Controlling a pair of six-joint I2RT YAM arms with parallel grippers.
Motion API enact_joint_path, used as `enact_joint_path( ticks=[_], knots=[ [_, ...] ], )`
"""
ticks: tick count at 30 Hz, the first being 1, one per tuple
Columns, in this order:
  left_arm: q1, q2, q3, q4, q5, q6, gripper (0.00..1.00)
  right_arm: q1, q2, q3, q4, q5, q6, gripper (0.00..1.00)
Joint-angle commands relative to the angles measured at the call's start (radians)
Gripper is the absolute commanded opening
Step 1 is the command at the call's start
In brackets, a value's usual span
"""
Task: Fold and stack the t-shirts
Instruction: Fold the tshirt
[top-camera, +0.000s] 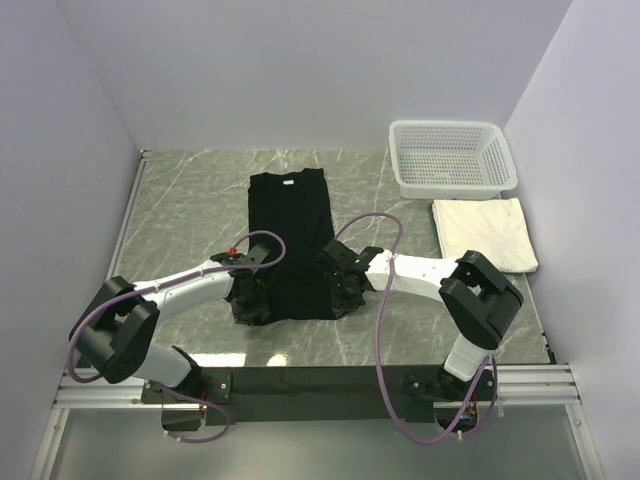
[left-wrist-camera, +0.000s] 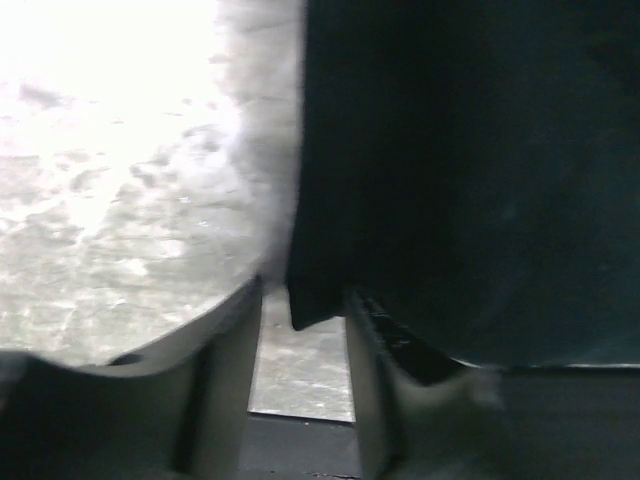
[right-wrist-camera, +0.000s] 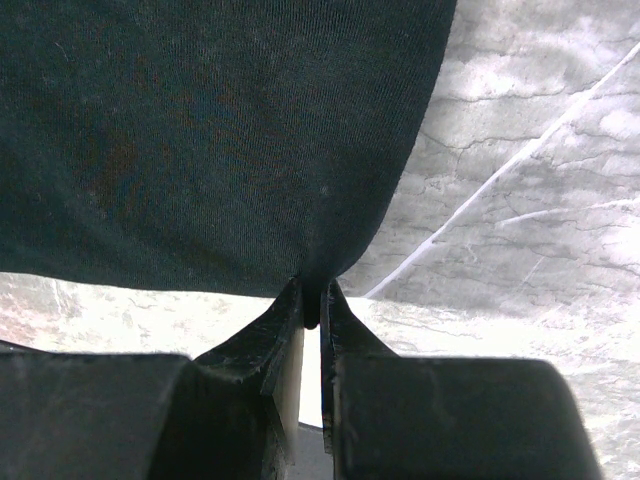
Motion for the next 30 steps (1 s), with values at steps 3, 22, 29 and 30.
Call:
enact_joint_path(
  ticks=[3, 22, 29, 30],
  knots=[
    [-0.03, 0.092, -0.04, 0.072, -0.022, 0.01, 0.27, 0.006, 0.019, -0.019, -0.03, 0.039, -0.019, 0.0],
    [-0.037, -0.29, 0.05, -0.406, 0.246, 0.07, 0.01, -0.006, -0.198, -0.018, -0.462, -0.122, -0.234, 0.0],
    [-0.041, -0.423, 0.104, -0.532, 0.424, 0.065, 0.01, -0.01, -0.309, 0.053, -0.672, -0.222, -0.294, 0.0],
    [-0.033, -0.414, 0.148, -0.535, 0.424, 0.071, 0.01, -0.02, -0.308, 0.094, -0.689, -0.214, -0.301, 0.0]
  ],
)
